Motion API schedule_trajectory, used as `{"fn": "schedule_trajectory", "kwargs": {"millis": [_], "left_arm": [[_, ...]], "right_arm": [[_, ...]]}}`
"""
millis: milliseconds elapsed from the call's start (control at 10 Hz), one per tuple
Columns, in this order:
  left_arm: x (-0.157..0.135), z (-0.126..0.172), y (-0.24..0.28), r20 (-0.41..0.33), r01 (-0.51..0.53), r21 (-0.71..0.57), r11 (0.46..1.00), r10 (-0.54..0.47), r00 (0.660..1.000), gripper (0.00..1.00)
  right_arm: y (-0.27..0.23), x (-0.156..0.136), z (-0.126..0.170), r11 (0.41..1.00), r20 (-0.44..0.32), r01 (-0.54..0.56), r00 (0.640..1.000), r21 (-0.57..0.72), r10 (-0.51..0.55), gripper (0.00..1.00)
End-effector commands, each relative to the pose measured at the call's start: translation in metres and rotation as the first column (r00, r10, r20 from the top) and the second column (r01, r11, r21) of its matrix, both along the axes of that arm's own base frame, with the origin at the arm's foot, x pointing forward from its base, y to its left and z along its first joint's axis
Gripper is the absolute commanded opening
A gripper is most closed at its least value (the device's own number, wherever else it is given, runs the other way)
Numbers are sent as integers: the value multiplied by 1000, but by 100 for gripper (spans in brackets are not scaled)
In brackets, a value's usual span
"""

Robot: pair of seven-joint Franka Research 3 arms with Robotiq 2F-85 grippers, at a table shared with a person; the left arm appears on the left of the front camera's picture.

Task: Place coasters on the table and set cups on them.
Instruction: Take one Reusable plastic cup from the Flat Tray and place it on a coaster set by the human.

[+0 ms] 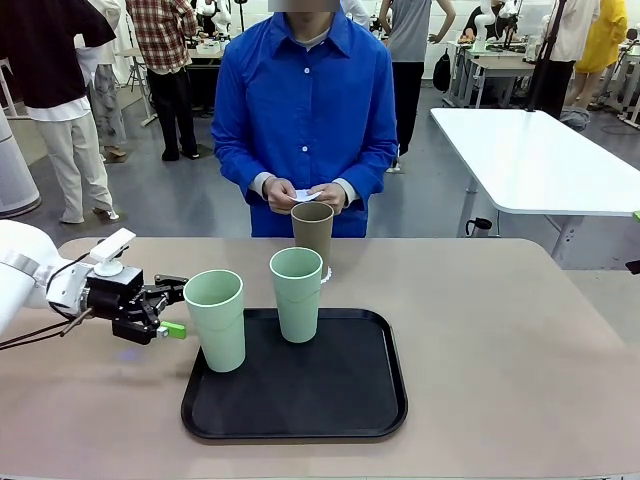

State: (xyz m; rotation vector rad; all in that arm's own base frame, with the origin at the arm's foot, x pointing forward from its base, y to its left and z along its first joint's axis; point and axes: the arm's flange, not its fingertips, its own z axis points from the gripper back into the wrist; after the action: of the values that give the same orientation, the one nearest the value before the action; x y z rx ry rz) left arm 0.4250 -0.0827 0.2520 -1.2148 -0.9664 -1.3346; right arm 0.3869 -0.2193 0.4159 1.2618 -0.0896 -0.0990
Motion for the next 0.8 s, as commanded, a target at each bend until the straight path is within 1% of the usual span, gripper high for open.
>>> {"fn": "schedule_trajectory", "kwargs": {"millis": [0, 400, 700], "left_arm": [[6, 1, -14, 0, -13, 4, 1000, 13, 1000, 100], [6, -1, -28, -9, 20, -3, 1000, -20, 1000, 100], [7, -8, -38, -14, 42, -1, 999, -42, 999, 100]], "right_arm": [[2, -4, 1, 1000, 3, 1, 1000, 7, -1, 100], [2, -4, 1, 1000, 3, 1, 1000, 7, -1, 100], [2, -4, 1, 1000, 3, 1, 1000, 7, -1, 100]]}}
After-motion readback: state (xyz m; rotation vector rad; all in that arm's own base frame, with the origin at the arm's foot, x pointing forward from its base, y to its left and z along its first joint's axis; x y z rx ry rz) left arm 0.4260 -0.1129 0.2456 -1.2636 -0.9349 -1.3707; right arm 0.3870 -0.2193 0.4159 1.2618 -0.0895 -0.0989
